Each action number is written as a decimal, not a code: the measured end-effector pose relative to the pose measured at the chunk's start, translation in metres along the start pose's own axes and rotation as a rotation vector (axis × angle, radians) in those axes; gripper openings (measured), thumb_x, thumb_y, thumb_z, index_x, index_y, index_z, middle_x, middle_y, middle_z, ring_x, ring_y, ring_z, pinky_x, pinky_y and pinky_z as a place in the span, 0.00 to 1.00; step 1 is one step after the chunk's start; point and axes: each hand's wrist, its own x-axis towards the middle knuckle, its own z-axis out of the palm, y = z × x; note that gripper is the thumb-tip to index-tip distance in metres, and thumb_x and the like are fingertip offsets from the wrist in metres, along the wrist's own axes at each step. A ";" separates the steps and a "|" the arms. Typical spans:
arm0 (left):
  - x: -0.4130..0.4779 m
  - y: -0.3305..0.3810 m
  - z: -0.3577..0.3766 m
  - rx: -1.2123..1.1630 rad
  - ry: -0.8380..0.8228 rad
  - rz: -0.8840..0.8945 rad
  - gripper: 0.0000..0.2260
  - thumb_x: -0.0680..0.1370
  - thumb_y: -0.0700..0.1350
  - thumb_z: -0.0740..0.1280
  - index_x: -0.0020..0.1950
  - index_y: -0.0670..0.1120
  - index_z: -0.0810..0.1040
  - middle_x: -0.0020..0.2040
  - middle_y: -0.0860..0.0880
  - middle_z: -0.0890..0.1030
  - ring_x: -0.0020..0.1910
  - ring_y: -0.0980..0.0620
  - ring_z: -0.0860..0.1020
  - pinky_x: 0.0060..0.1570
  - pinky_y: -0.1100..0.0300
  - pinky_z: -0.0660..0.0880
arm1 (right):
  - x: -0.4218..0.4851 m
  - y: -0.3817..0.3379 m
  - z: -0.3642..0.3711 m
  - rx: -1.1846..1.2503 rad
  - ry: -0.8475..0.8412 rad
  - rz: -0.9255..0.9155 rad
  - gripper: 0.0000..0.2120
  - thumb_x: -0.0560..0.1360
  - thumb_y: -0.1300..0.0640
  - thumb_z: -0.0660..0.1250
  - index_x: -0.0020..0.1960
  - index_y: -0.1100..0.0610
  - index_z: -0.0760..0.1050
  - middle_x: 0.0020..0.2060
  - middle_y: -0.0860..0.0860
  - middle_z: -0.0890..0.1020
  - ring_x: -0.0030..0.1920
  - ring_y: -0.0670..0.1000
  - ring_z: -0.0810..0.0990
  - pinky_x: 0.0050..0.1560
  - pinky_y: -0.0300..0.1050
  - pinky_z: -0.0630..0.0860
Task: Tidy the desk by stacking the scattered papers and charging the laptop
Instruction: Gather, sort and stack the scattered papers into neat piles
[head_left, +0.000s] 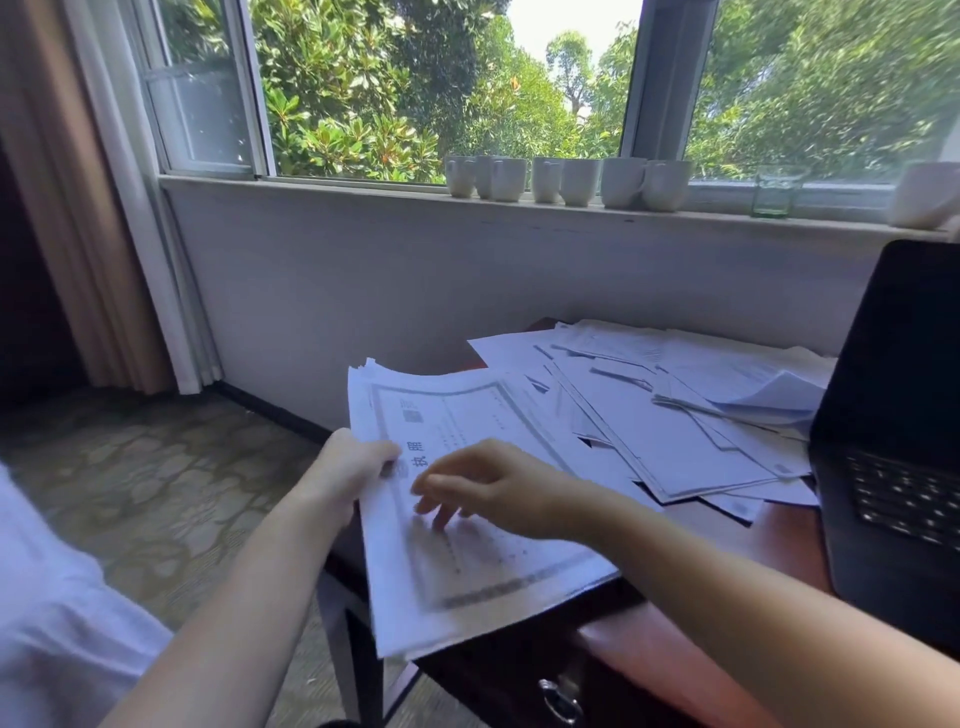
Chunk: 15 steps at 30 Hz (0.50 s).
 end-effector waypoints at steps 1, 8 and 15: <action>0.000 -0.001 0.000 0.031 -0.010 -0.006 0.08 0.75 0.29 0.61 0.46 0.34 0.79 0.38 0.41 0.82 0.37 0.44 0.78 0.41 0.54 0.75 | 0.001 0.005 -0.007 -0.014 0.024 0.027 0.14 0.80 0.55 0.60 0.54 0.64 0.79 0.50 0.56 0.84 0.45 0.47 0.80 0.50 0.45 0.75; 0.000 -0.001 0.002 -0.054 0.039 -0.012 0.25 0.60 0.44 0.71 0.54 0.34 0.77 0.46 0.38 0.83 0.45 0.39 0.83 0.52 0.42 0.79 | -0.001 0.070 -0.060 -0.307 0.296 0.411 0.31 0.78 0.50 0.63 0.76 0.56 0.55 0.75 0.51 0.61 0.73 0.51 0.60 0.69 0.42 0.58; -0.006 0.017 0.017 -0.060 0.011 0.229 0.21 0.67 0.34 0.70 0.57 0.44 0.69 0.48 0.45 0.80 0.44 0.46 0.80 0.42 0.55 0.79 | -0.006 0.084 -0.061 0.107 0.296 0.337 0.40 0.74 0.52 0.70 0.78 0.54 0.50 0.73 0.50 0.62 0.71 0.48 0.64 0.66 0.38 0.60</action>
